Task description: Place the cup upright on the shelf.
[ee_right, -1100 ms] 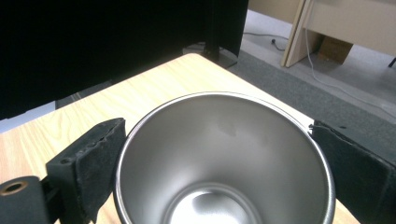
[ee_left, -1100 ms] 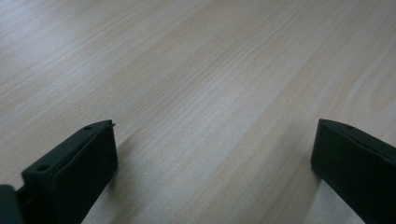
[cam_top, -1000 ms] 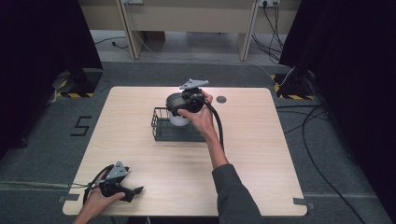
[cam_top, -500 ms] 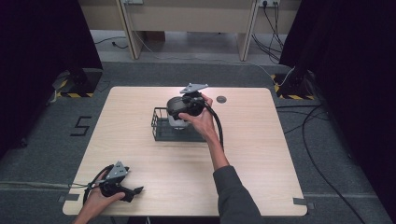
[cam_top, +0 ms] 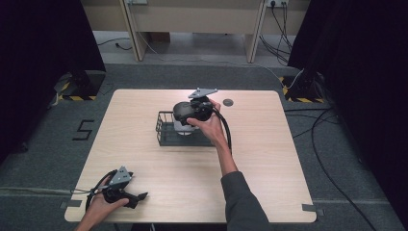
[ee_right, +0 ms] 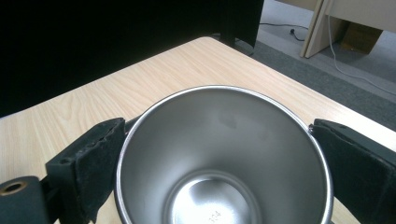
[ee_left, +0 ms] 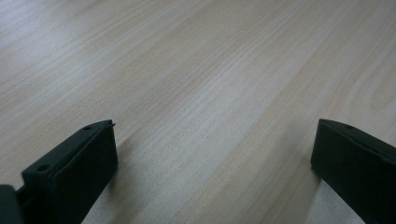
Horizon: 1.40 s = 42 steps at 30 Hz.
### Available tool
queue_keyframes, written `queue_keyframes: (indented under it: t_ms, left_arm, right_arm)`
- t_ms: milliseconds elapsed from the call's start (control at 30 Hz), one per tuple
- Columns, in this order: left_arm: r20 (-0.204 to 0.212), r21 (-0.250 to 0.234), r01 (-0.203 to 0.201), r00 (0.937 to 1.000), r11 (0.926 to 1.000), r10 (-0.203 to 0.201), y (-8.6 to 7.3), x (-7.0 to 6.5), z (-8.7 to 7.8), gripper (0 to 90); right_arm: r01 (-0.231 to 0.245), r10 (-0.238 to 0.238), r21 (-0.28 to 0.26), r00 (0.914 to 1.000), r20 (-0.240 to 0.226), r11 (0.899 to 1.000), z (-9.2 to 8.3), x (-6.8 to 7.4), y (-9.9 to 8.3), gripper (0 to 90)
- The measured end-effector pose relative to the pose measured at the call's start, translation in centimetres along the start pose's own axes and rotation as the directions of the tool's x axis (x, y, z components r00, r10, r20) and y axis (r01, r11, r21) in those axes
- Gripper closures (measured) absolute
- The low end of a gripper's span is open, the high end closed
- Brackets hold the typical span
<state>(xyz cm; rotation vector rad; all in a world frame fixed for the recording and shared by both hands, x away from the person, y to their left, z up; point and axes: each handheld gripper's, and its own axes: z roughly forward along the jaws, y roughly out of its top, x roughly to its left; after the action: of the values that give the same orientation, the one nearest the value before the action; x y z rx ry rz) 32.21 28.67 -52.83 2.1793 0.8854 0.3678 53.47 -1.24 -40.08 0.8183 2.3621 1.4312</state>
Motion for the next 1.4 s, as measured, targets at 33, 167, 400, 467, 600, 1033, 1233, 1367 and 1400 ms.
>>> queue_keyframes:
  t_ms: [33, 167, 400, 467, 600, 1033, 1233, 1367, 1400]
  left_arm:
    - [0.000, 0.000, 0.000, 1.0000, 1.0000, 0.000, 0.0, 0.0, 0.0, 0.0]
    - [-0.001, -0.001, 0.000, 1.0000, 1.0000, 0.000, 0.0, 0.0, 0.0, 0.0]
    - [-0.002, -0.002, 0.000, 1.0000, 1.0000, 0.000, 0.0, 0.0, 0.0, 0.0]
    - [-0.002, -0.001, -0.001, 1.0000, 1.0000, 0.001, 0.0, 0.0, 0.0, 0.0]
    - [0.000, -0.001, 0.001, 1.0000, 1.0000, -0.001, 0.0, 0.0, 0.0, 0.0]
    - [-0.001, -0.001, 0.000, 1.0000, 1.0000, 0.000, 0.0, 0.0, 0.0, 0.0]
    - [-0.001, -0.001, 0.000, 1.0000, 1.0000, 0.000, 0.0, 0.0, 0.0, 0.0]
    - [-0.001, -0.001, 0.000, 1.0000, 1.0000, 0.000, 0.0, 0.0, 0.0, 0.0]
    - [-0.001, -0.001, 0.000, 1.0000, 1.0000, 0.000, 0.0, 0.0, 0.0, 0.0]
  right_arm:
    - [-0.002, 0.002, -0.003, 1.0000, -0.002, 1.000, 0.0, -0.1, -0.1, 6.2]
    - [-0.013, 0.013, 0.003, 0.9999, -0.002, 1.000, 0.2, -0.2, -0.4, 6.1]
    - [-0.034, 0.034, 0.007, 0.9994, -0.003, 0.999, 0.2, -0.3, -0.7, 5.6]
    - [-0.037, 0.037, 0.006, 0.9993, -0.001, 0.999, 0.2, -0.3, -0.7, 5.4]
    - [-0.028, 0.028, 0.005, 0.9996, 0.004, 1.000, 0.3, -0.1, -0.6, 4.9]
    - [0.019, -0.018, -0.031, 0.9995, 0.027, 0.999, -0.1, 0.9, 0.8, 16.7]
    - [0.036, -0.035, -0.040, 0.9989, 0.033, 0.999, -1.0, 1.2, 1.6, 18.0]
    - [0.026, -0.024, -0.053, 0.9990, 0.037, 0.998, -1.6, 1.1, 1.7, 16.1]
    - [0.027, -0.025, -0.055, 0.9989, 0.040, 0.998, -1.7, 1.1, 1.7, 13.9]
